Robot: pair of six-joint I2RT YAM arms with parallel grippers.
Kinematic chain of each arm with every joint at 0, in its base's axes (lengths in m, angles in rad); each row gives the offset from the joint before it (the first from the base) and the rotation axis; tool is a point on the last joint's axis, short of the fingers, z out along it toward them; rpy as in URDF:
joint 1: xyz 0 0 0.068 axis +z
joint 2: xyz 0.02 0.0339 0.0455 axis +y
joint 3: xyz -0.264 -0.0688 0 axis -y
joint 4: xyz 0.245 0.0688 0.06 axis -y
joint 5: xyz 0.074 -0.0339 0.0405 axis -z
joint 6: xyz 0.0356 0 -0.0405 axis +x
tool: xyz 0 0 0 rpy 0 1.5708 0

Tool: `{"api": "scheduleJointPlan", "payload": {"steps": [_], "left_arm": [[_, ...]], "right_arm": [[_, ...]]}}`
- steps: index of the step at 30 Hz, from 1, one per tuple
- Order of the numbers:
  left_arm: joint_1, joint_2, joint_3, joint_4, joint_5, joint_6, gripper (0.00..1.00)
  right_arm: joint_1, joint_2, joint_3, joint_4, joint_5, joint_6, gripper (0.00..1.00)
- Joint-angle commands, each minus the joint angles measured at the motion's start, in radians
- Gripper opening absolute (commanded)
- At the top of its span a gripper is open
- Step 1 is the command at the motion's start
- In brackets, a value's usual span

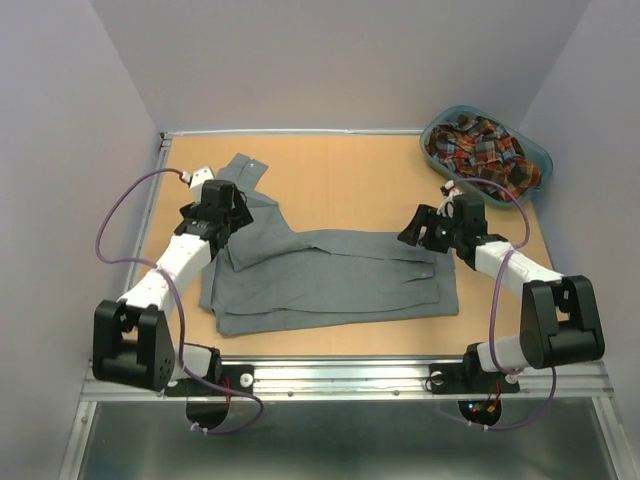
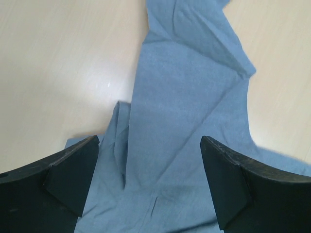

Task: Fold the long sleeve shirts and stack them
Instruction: Fold the shirt

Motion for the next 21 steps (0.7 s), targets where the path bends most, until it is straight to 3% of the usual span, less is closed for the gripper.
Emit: {"api": "scheduleJointPlan", "payload": {"steps": [1,6,9,14,21], "left_arm": [[0.078,0.156,0.136,0.078,0.029,0.015,0.97],[0.185,0.36,0.271,0.126,0.134,0.035,0.97],[0.202,0.469,0.393,0.149,0.169,0.084,0.97],[0.208,0.593,0.472,0.216,0.273,0.126,0.97],[0.244,0.719,0.576,0.264,0.267,0.14,0.97]], "right_arm": [[0.008,-0.027,0.006,0.08,-0.077,-0.032,0.84],[0.011,-0.079,-0.019,0.077,-0.13,-0.038,1.0],[0.025,-0.109,-0.037,0.077,-0.149,-0.04,1.0],[0.038,-0.147,-0.049,0.077,-0.156,-0.053,1.0],[0.051,-0.165,-0.063,0.077,-0.198,-0.075,1.0]]}}
